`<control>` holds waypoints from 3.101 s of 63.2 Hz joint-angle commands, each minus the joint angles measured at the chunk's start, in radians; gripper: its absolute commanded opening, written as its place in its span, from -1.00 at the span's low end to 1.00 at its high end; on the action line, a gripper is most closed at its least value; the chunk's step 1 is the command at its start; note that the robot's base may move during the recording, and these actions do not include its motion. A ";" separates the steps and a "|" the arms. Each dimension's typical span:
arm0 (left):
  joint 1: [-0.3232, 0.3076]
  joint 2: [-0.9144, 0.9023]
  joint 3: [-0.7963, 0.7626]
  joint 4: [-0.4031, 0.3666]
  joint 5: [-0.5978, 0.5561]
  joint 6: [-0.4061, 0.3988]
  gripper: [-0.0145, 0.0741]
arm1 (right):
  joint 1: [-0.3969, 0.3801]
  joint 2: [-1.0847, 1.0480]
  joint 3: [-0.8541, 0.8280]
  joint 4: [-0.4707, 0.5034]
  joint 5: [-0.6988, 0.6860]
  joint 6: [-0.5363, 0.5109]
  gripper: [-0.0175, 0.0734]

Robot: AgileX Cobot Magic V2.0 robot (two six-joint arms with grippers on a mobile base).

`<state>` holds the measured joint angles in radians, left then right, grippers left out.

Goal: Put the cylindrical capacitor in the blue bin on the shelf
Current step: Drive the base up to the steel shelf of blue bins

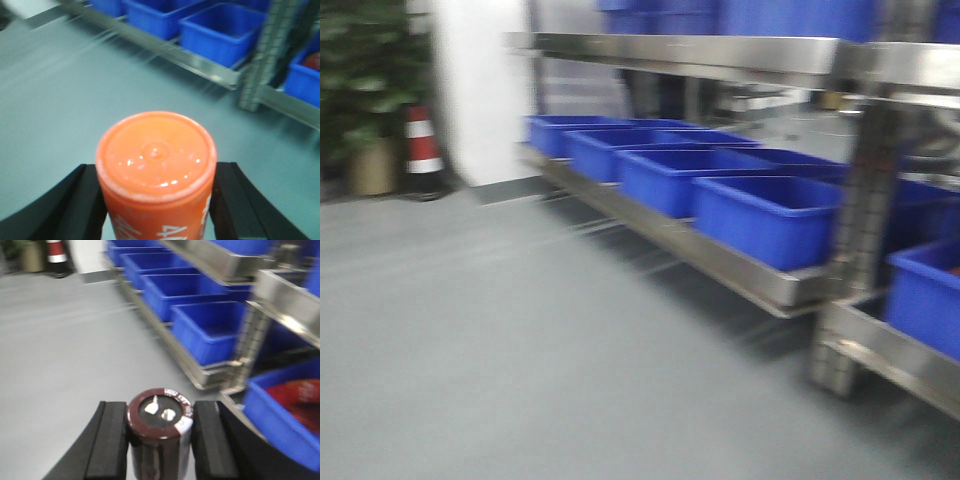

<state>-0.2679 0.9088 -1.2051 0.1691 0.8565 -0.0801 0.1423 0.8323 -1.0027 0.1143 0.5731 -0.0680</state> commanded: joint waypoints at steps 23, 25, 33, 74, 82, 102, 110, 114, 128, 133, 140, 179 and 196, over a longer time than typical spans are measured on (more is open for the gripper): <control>-0.005 -0.004 -0.007 -0.002 -0.018 -0.007 -0.92 | -0.002 -0.006 -0.008 -0.003 -0.036 -0.005 -0.95; -0.005 -0.004 -0.007 -0.002 -0.018 -0.007 -0.92 | -0.002 -0.006 -0.008 -0.003 -0.036 -0.005 -0.95; -0.005 -0.004 -0.007 -0.002 -0.018 -0.007 -0.92 | -0.002 -0.006 -0.008 -0.003 -0.036 -0.005 -0.95; -0.005 -0.004 -0.007 -0.002 -0.018 -0.007 -0.92 | -0.002 -0.006 -0.008 -0.003 -0.036 -0.005 -0.95; -0.005 -0.004 -0.007 -0.002 -0.018 -0.007 -0.92 | -0.002 -0.006 -0.008 -0.003 -0.036 -0.005 -0.95; -0.005 -0.004 -0.007 -0.002 -0.018 -0.007 -0.92 | -0.002 -0.006 -0.008 -0.003 -0.036 -0.005 -0.95; -0.005 -0.004 -0.007 -0.002 -0.018 -0.007 -0.92 | -0.002 -0.006 -0.008 -0.003 -0.036 -0.005 -0.95; -0.005 -0.004 -0.007 -0.002 -0.018 -0.007 -0.92 | -0.002 -0.006 -0.008 -0.003 -0.036 -0.005 -0.95; -0.005 -0.004 -0.007 -0.002 -0.018 -0.007 -0.92 | -0.002 -0.006 -0.008 -0.003 -0.036 -0.005 -0.95; -0.005 -0.004 -0.007 -0.002 -0.018 -0.007 -0.92 | -0.002 -0.006 -0.008 -0.003 -0.036 -0.005 -0.95; -0.005 -0.004 -0.007 -0.002 -0.018 -0.007 -0.92 | -0.002 -0.006 -0.008 -0.003 -0.036 -0.005 -0.95; -0.005 -0.004 -0.007 -0.002 -0.044 -0.007 -0.92 | -0.002 -0.006 -0.008 -0.003 -0.036 -0.005 -0.95; -0.005 -0.004 -0.007 -0.002 -0.044 -0.007 -0.92 | -0.002 -0.006 -0.008 -0.003 -0.036 -0.005 -0.95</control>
<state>-0.2679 0.9088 -1.2051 0.1691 0.8360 -0.0801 0.1423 0.8323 -1.0027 0.1143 0.5731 -0.0680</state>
